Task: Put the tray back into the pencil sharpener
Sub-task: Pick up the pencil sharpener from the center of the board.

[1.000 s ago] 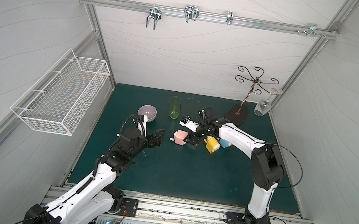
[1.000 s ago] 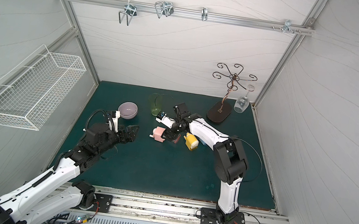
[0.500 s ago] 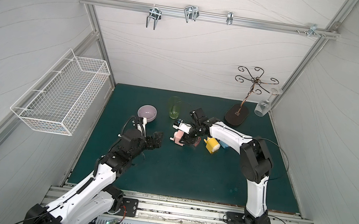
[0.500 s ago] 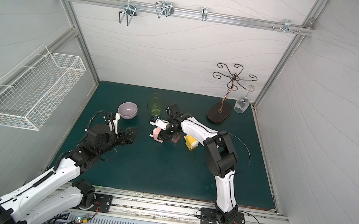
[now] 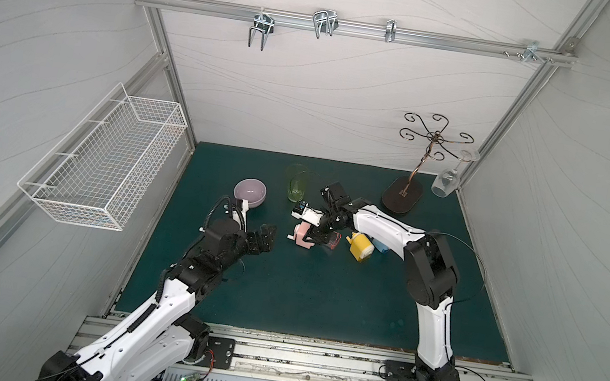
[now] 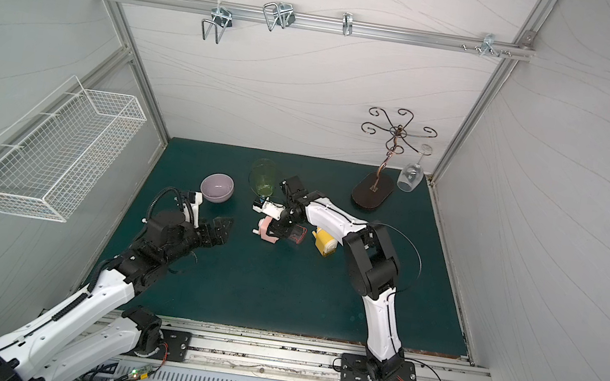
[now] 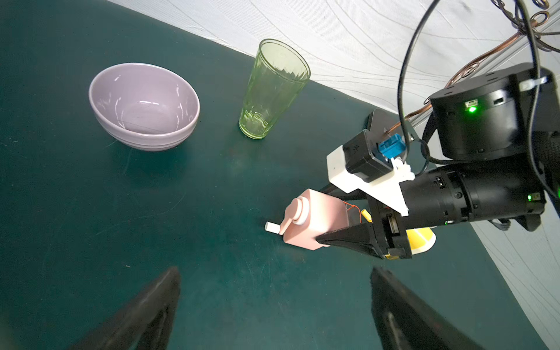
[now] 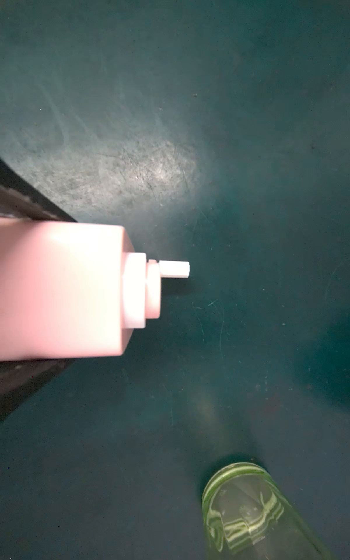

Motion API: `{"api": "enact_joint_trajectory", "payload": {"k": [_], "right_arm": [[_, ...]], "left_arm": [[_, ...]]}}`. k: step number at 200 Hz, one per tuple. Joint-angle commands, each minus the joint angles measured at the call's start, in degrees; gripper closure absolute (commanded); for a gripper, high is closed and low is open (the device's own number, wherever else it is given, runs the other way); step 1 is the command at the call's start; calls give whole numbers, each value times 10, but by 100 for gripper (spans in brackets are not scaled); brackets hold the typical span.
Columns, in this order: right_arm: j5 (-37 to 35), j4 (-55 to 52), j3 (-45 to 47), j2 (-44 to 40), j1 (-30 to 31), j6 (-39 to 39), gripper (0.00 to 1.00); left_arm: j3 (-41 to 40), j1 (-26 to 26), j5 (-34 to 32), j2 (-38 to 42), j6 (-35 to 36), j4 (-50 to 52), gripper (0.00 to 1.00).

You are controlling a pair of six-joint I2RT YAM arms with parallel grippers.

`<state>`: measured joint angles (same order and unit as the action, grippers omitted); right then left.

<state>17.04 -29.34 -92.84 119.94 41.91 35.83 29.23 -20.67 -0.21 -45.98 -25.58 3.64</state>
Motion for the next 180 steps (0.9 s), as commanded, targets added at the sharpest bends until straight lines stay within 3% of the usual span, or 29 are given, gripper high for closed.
{"api": "enact_joint_trajectory", "payload": {"k": [1,71,112,180], "right_arm": [[28,-29,-4,-50,4,0,73],[124,-140,49,-193,4,29,75],[160,-219,52,-253,9,55,81],[173,-271,43,-300,34,66,82]], "left_arm": [[22,4,23,17,33,-29,1],[21,5,271,59,238,-41,2],[40,3,392,38,302,-14,1],[42,-28,456,7,319,-54,1]]}}
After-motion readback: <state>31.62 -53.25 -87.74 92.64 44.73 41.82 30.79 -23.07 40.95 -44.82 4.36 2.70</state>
